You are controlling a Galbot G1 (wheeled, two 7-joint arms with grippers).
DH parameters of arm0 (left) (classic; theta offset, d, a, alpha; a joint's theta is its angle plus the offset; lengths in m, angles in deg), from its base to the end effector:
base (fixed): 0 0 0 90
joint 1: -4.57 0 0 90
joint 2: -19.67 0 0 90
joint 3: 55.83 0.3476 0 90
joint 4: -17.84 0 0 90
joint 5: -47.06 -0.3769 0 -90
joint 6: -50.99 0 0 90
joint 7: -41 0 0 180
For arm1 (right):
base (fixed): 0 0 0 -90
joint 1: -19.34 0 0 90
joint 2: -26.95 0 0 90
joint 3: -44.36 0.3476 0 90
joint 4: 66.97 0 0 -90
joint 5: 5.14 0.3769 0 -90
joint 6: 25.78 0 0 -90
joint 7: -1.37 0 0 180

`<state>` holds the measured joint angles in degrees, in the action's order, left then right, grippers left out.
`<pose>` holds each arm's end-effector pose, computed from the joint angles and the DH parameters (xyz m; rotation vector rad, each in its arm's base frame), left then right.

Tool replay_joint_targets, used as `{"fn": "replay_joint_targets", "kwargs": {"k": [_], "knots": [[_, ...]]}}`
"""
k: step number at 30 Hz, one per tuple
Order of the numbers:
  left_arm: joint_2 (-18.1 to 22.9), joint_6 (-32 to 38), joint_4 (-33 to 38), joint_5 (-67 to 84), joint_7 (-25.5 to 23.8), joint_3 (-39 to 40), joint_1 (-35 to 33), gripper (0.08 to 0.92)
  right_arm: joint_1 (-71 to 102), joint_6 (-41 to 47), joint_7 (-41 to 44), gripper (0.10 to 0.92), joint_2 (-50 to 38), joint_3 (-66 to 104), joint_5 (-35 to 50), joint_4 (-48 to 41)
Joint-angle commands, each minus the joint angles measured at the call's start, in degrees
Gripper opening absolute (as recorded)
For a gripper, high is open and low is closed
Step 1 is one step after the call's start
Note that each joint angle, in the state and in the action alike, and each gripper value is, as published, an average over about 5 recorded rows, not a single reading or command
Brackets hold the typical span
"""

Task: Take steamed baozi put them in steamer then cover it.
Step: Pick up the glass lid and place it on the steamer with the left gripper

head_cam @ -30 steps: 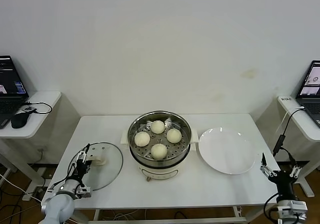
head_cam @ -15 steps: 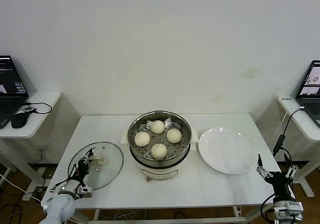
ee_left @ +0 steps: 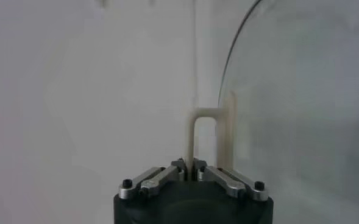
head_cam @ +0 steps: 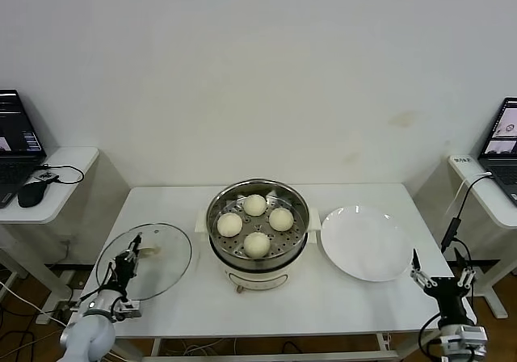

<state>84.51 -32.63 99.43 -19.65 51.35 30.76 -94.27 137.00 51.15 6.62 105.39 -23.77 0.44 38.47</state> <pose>0.3132 0.1913 -0.4081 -0.0926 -2.1541 -2.2027 0.1988 -0.1821 -0.3471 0.2599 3.0481 -0.4034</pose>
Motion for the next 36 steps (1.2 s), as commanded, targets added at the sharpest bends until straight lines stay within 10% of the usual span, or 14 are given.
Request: {"fn": "replay_joint_targets", "kwargs": {"k": [1, 10, 22, 36], "knots": [[-3.02, -4.59, 14.64, 3.34, -3.17, -5.06, -5.31, 0.142, 0.11, 0.00, 0.07, 0.823, -0.03, -0.35, 0.10, 0.44], [-8.52, -10.47, 27.78, 8.32, -11.64, -8.02, -6.65, 0.142, 1.50, -0.59, 0.16, 0.823, -0.68, -0.95, -0.28, 0.73], [-11.35, -18.24, 33.03, 6.81, -16.38, 9.23, 0.83, 0.142, 1.04, -0.98, -0.17, 0.823, -0.05, -2.66, -5.03, -0.20], [-1.51, -27.15, 28.17, -3.14, -25.14, 27.32, 17.08, 0.142, -3.53, -3.92, -1.45, 0.823, 3.31, -5.36, -12.68, -7.62]]}}
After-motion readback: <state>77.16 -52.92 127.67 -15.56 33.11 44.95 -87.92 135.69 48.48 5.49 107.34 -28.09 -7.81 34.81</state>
